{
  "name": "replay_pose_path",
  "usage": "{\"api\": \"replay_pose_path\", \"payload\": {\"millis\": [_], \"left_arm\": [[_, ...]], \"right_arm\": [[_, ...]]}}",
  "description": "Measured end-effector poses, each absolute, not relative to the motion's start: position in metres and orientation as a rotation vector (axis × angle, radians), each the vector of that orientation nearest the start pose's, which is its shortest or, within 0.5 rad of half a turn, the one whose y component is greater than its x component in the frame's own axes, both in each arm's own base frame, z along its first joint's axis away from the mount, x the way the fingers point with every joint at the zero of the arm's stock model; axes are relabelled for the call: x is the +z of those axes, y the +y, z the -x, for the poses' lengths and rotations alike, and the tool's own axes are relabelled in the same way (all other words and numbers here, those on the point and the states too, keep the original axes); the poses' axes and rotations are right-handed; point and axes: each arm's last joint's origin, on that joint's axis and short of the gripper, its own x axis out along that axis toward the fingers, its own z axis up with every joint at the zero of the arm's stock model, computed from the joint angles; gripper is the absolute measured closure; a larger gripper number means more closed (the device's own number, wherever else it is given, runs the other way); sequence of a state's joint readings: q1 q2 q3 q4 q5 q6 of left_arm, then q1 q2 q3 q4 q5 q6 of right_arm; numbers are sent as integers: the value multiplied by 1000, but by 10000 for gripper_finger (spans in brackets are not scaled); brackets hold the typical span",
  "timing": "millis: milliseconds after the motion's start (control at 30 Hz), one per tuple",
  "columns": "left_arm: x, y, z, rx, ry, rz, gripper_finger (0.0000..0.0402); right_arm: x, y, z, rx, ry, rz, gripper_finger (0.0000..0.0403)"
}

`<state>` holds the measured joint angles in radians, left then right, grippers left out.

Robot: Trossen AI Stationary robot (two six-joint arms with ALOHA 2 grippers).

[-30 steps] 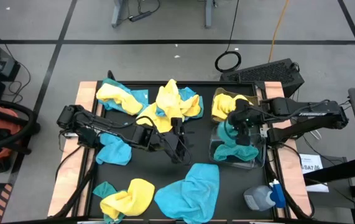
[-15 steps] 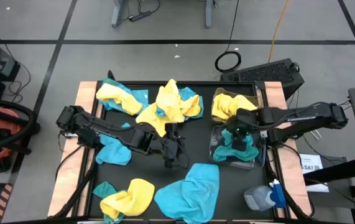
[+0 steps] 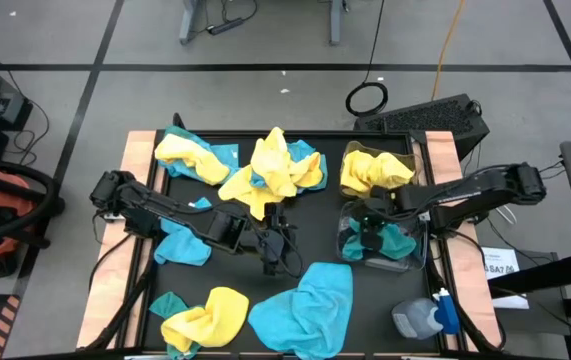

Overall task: Sort microfiber towel by color & place in baskets
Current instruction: Put the blue microfiber cloth into the bottom transparent bin

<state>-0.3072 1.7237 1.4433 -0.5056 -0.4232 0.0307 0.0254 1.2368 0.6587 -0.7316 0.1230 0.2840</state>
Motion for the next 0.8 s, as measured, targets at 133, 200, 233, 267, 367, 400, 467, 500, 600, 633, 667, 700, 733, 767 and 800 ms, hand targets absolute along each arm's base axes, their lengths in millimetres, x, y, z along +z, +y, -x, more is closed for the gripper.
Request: {"api": "replay_pose_path", "payload": {"millis": [133,200,233,267,367,400,467,500,600,633,667,700,733,767,800], "left_arm": [[288,-104,-364,98,737,-310,162],[288,-104,-364,99,737,-308,162],[288,-104,-364,99,737,-308,162],[288,-104,-364,99,737,-308,162],[287,-104,-364,101,739,-303,162],[287,-104,-364,104,741,-297,162],[287,-103,-364,106,747,-292,162],[286,-103,-363,104,750,-291,162],[286,-104,-363,95,755,-288,162],[286,-104,-363,95,757,-289,162],[286,-104,-363,93,758,-289,162],[286,-104,-363,93,759,-289,162],[286,-104,-363,93,760,-290,162],[286,-104,-363,93,761,-290,162],[286,-104,-363,93,761,-290,162]], "right_arm": [[161,2,-203,-256,1351,-146,397],[154,2,-206,-258,1371,-142,395],[152,2,-208,-256,1379,-139,392],[149,2,-210,-252,1384,-132,388],[145,2,-213,-242,1390,-117,369],[145,2,-213,-243,1388,-113,360],[145,2,-214,-241,1384,-108,339],[146,2,-214,-239,1381,-106,328],[150,2,-213,-225,1361,-110,291],[152,2,-212,-222,1354,-111,279],[155,2,-210,-219,1346,-111,268],[158,2,-209,-217,1337,-112,256],[160,2,-207,-216,1327,-113,245],[164,2,-206,-214,1315,-115,235],[167,2,-204,-211,1304,-117,226]]}}
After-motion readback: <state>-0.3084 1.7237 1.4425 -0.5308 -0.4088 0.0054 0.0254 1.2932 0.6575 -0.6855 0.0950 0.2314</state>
